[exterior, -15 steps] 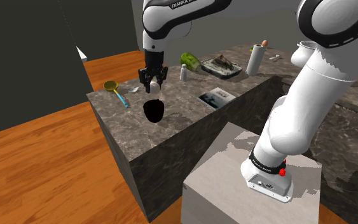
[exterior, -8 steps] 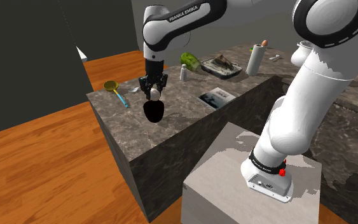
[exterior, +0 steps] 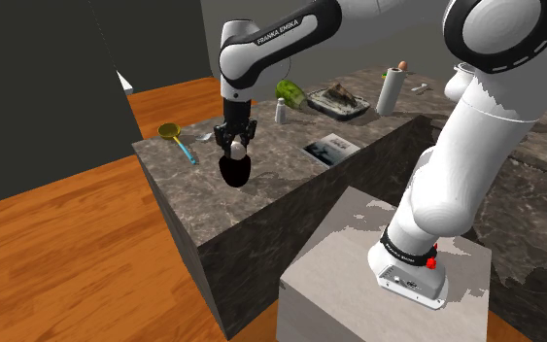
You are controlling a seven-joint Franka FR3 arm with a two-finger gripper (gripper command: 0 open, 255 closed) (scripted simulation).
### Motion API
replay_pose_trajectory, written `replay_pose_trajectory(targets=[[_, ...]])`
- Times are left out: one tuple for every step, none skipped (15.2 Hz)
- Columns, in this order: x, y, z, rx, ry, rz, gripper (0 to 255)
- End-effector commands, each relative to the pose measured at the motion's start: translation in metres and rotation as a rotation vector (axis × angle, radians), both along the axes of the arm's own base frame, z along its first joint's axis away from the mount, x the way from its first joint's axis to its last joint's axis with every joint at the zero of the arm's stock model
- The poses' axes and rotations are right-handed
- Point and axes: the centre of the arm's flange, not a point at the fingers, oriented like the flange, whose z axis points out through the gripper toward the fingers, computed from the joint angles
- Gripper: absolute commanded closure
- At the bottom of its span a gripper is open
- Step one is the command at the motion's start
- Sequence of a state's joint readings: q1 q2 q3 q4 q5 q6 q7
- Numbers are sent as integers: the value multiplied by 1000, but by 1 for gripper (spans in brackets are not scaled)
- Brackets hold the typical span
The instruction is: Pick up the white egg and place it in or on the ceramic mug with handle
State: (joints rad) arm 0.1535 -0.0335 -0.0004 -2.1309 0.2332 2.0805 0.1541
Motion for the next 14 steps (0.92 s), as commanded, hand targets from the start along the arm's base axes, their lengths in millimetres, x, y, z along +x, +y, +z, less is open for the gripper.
replay_pose_trajectory(targets=[[0,0,0,0,0,0,255],[0,0,0,0,0,0,255],[0,0,0,0,0,0,255],[0,0,0,0,0,0,0],[0,0,0,0,0,0,0],[0,0,0,0,0,0,0],[0,0,0,0,0,0,0],[0,0,0,0,0,0,0],[0,0,0,0,0,0,0],[0,-3,13,0,0,0,0],[1,-5,26,0,0,0,0],[1,-8,39,0,0,0,0],[2,-10,49,0,0,0,0],[2,-10,49,0,0,0,0]])
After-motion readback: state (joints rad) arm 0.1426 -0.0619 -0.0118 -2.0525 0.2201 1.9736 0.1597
